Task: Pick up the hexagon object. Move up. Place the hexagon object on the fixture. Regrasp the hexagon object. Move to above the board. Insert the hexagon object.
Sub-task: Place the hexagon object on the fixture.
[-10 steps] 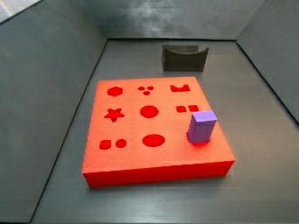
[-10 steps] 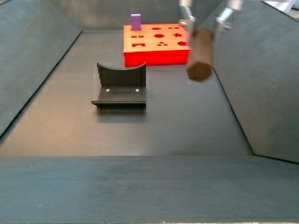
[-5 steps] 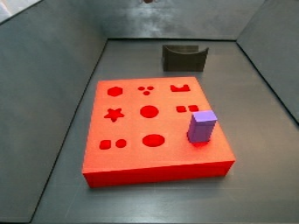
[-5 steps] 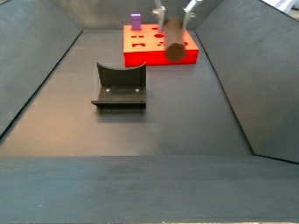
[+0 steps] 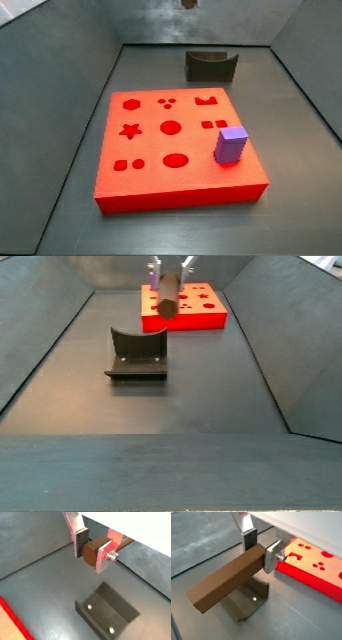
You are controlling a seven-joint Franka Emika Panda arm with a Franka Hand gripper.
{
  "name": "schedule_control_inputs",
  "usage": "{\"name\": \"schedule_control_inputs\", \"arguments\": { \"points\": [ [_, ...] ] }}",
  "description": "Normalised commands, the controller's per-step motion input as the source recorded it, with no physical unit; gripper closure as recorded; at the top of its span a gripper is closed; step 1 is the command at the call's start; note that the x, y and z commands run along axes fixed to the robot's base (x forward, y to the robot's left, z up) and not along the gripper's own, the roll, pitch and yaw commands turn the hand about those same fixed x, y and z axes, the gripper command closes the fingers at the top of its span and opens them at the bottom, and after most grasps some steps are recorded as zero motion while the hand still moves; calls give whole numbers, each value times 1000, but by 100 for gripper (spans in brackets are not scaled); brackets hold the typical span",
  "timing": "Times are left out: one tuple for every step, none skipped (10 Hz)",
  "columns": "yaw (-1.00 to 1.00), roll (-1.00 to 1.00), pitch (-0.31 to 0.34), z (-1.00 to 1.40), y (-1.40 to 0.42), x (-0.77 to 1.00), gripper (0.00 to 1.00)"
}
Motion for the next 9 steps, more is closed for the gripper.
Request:
{"name": "schedule_control_inputs", "arguments": {
  "points": [
    [28,-49,75,-22,-138,1000,100],
    [28,-34,95,-17,-100,1000,100],
    [30,-24,110,-15,-76,958,100],
    [-101,-1000,106,83,51,722,100],
    [-109,-1000,115,83,87,570,100],
    [-120,-1000,119,65,99,505,100],
    [-125,-1000,124,17,68,383,100],
    [-129,-1000,129,9,52,292,100],
    [-139,-1000,135,7,46,169,100]
  ]
}}
